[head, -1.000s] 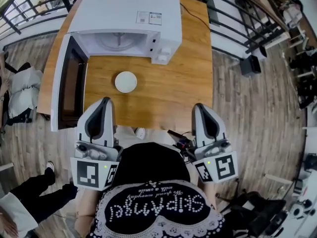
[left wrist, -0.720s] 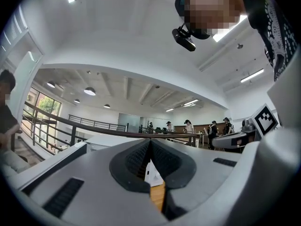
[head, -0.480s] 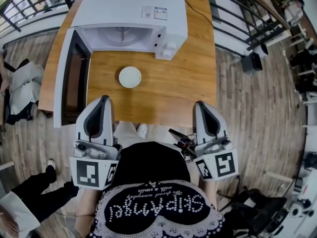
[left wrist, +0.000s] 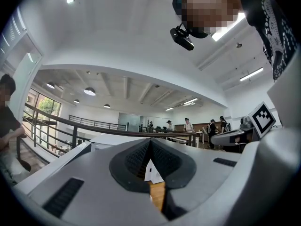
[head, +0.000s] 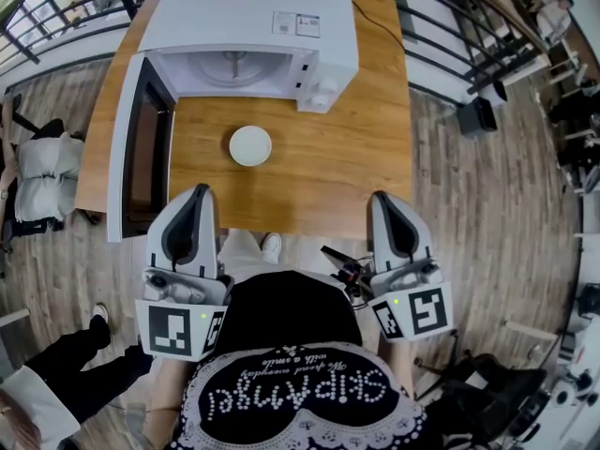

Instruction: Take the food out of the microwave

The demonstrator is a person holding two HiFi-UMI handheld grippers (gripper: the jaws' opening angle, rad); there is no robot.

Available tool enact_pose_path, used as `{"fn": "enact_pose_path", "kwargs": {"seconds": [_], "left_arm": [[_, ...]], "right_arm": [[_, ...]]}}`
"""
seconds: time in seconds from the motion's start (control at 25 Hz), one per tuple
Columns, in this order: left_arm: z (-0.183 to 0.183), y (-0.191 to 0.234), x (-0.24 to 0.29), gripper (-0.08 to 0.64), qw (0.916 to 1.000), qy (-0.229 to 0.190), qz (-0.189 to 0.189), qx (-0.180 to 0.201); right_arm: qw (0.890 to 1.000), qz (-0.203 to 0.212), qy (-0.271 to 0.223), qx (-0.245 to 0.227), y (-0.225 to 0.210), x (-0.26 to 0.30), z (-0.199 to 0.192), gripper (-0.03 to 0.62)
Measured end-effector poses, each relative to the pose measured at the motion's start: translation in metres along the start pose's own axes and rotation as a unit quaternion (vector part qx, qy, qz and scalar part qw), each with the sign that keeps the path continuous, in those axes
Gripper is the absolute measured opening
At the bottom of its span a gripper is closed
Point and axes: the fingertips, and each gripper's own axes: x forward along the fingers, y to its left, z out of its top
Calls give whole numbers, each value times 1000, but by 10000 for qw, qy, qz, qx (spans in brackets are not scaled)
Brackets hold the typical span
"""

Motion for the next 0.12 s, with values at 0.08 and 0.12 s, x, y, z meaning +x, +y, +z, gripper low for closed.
{"fn": "enact_pose_path", "kwargs": {"seconds": [0.08, 0.12], "left_arm": [[0, 1, -1, 31, 10000, -4, 12, -6], [0, 2, -2, 31, 10000, 1, 17, -5]], "right_arm": [[10000, 3, 6, -5, 2, 0, 0, 32], [10000, 5, 9, -7, 3, 0, 1, 32]]}}
